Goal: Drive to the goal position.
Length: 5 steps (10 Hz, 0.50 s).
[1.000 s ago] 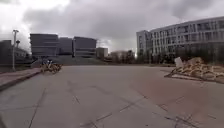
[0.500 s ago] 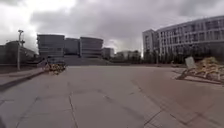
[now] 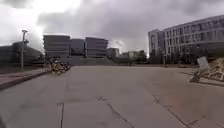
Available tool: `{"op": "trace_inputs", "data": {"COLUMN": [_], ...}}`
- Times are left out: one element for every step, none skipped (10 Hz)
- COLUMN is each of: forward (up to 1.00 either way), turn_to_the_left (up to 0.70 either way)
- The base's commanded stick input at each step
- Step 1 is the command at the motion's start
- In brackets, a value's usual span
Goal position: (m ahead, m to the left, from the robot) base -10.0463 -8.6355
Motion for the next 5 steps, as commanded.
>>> {"op": "trace_inputs", "data": {"forward": [1.00,1.00,1.00,1.00,1.00], "turn_to_the_left": [0.02,0.01,0.00,0.00,0.00]}}
